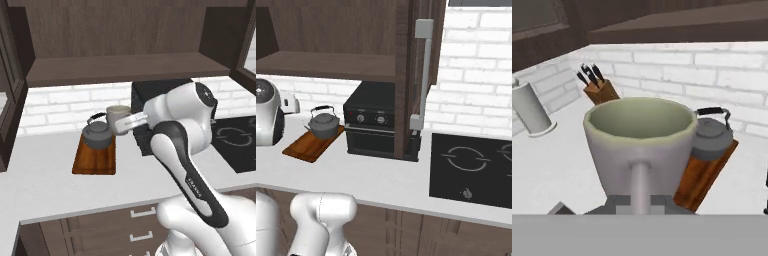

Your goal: Pick the kettle from the counter and place it on the tray. Then pick the mug from the cabinet and place it on the tray. Then close the cabinet doors.

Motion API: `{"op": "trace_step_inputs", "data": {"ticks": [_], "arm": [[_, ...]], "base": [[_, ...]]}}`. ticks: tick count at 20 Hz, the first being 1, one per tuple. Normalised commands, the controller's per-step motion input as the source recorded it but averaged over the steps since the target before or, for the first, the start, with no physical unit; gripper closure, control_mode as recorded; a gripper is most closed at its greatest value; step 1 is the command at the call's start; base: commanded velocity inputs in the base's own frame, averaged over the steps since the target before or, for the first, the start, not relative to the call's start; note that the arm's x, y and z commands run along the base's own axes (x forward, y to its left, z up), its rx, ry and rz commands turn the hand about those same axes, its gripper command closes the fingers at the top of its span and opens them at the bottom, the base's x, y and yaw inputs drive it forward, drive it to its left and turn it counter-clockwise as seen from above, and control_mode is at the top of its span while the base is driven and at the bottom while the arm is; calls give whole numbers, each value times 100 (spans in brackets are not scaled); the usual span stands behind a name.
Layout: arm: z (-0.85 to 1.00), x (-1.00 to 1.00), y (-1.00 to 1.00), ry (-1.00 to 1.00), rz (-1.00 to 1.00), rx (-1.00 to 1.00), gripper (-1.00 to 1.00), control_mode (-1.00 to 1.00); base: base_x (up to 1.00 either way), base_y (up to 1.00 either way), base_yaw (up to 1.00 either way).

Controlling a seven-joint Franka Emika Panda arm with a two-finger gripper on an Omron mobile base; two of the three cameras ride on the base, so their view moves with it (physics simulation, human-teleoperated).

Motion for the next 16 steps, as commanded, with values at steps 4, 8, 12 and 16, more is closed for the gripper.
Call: {"op": "trace_step_inputs", "data": {"ticks": [4, 8, 12, 16], "arm": [[-67, 3, 0, 2, 10, -12, 100, -100], [-65, 1, 0, -1, 8, -11, 100, -100], [-55, 14, -1, -2, 5, -3, 100, -100], [-47, 36, 0, 0, 16, 0, 100, -100]], "base": [[0, 0, 0], [0, 0, 0], [0, 0, 0], [0, 0, 0]]}}
